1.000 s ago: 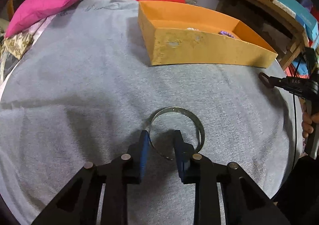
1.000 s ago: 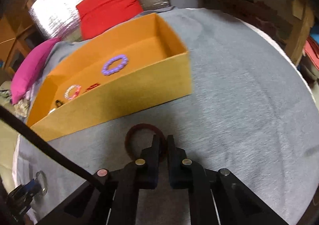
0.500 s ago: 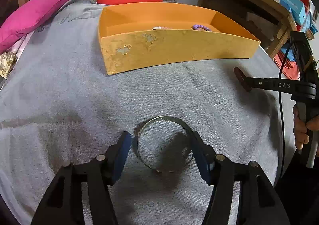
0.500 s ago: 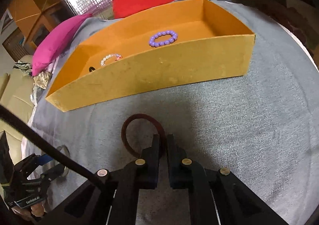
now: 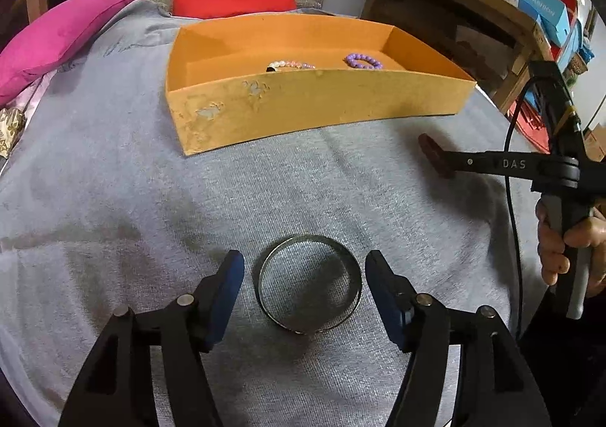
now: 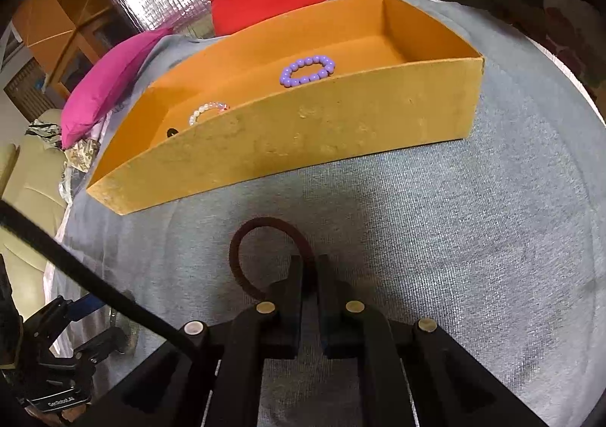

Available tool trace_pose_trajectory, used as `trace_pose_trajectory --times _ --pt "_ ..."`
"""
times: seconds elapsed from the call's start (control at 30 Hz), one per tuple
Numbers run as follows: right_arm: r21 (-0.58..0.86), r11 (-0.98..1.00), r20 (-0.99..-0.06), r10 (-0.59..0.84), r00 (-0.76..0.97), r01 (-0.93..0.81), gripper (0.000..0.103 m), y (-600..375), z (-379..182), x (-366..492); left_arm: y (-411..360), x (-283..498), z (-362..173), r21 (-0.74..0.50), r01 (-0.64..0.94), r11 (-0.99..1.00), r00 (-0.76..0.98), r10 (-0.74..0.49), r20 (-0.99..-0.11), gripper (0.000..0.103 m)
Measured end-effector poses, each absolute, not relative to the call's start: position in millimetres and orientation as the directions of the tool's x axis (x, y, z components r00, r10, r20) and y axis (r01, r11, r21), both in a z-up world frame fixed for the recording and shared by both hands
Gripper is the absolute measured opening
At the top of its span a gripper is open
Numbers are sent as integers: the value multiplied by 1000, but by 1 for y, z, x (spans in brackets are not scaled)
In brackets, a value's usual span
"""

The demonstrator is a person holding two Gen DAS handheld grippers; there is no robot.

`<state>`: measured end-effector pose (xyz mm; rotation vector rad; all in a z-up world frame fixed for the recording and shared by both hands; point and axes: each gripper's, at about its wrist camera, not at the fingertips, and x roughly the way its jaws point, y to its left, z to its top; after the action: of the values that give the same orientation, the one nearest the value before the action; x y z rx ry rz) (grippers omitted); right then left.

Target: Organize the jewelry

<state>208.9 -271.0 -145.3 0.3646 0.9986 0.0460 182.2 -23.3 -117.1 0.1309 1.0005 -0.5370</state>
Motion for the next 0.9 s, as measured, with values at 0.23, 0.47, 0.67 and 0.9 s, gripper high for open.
trace_pose_trajectory --times 0.23,0.47,0.67,0.9 --pt "348 928 -812 225 539 137 10 -276 -146 209 -28 174 -114 -154 514 844 415 -401 -817 67" --pt "355 924 -813 232 535 140 10 -277 -145 210 -35 174 -127 -153 509 847 376 -379 -845 69" --pt "364 921 -810 238 536 140 13 -277 -145 210 -36 175 -134 -156 503 850 365 -373 -853 69" --pt "352 931 -801 244 546 100 31 -268 -143 210 -31 177 -133 -194 486 852 358 -396 -846 69"
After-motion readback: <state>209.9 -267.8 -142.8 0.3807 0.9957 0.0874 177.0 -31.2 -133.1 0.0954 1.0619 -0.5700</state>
